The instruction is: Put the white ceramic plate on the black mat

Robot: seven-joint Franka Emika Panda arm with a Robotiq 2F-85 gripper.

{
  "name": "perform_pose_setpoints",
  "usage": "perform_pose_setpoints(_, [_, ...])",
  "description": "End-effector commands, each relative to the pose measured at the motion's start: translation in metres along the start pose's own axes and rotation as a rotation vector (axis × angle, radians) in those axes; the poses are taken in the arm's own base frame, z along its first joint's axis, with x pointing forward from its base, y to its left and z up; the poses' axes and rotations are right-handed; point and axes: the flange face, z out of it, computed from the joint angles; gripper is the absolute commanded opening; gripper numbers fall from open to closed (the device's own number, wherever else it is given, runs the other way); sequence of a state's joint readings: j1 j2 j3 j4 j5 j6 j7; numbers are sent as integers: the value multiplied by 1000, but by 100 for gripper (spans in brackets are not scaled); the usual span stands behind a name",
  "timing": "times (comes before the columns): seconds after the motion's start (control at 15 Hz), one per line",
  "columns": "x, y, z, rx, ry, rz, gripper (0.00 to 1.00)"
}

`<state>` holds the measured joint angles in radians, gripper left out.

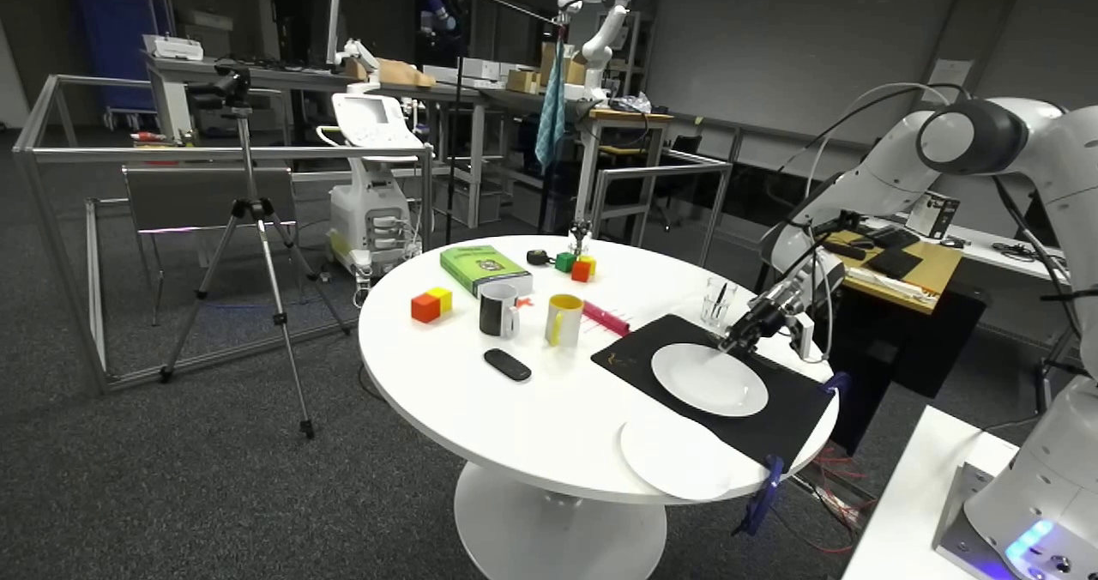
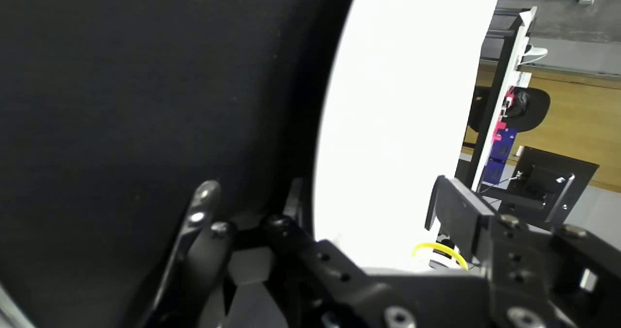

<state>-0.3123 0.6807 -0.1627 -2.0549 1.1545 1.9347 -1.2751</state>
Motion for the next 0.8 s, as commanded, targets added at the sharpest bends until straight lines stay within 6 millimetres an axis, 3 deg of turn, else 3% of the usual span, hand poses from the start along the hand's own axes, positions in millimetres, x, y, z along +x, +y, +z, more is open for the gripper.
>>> perform_pose_setpoints(0.0, [-1,13,7,-59,-34,-8,100])
perform_pose_setpoints(0.33, [2,4,5,-91,-82,1,100])
perform_pose_setpoints(0.73, [7,-11,-15,-189,-118,6,100])
